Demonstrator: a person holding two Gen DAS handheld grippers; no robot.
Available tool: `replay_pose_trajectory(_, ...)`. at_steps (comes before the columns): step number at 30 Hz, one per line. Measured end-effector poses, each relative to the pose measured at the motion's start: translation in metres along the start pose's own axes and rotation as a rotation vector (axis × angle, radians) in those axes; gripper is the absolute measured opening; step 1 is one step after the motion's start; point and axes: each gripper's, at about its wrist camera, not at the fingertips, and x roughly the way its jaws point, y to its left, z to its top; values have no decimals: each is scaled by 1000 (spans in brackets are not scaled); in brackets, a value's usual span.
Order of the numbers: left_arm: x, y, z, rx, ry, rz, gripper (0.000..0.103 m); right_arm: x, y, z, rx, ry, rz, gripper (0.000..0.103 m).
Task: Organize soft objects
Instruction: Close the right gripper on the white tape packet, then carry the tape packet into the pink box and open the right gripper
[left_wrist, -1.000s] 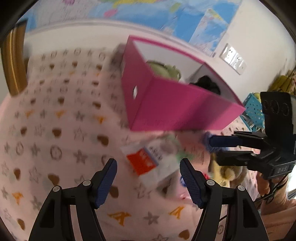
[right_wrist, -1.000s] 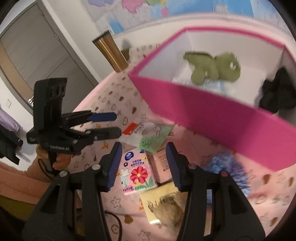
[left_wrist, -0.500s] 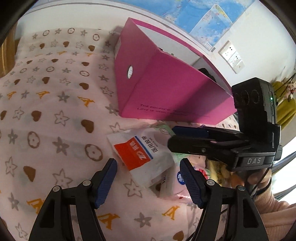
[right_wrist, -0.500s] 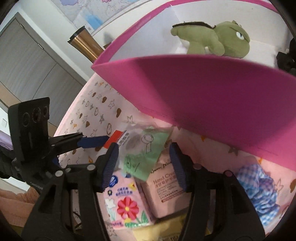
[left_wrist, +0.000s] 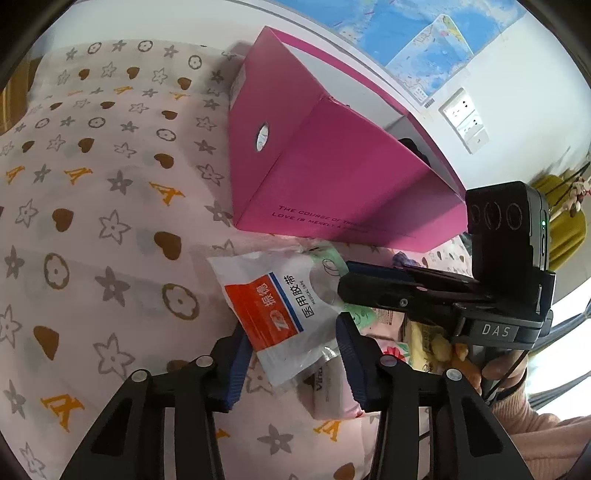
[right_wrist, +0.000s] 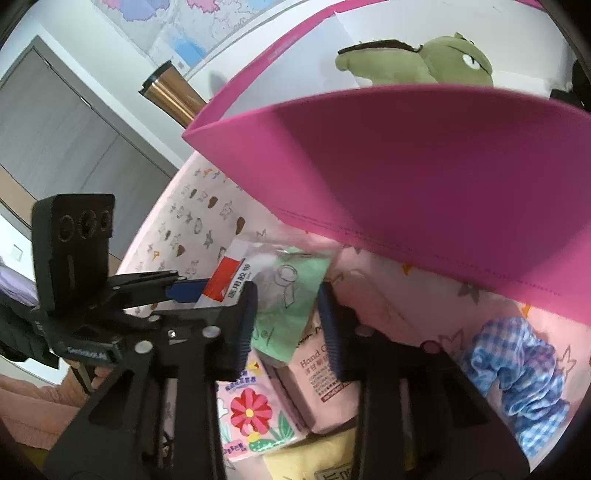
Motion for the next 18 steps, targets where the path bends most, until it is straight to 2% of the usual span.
replay_pose_trajectory(7, -12, -15, 0, 37, -23, -3, 36, -17, 6, -5, -6, -46, 17, 25)
replay_pose_trajectory(18, -48, -64, 23, 173, -66, -16, 36, -79, 29, -4, -55, -183, 42, 23)
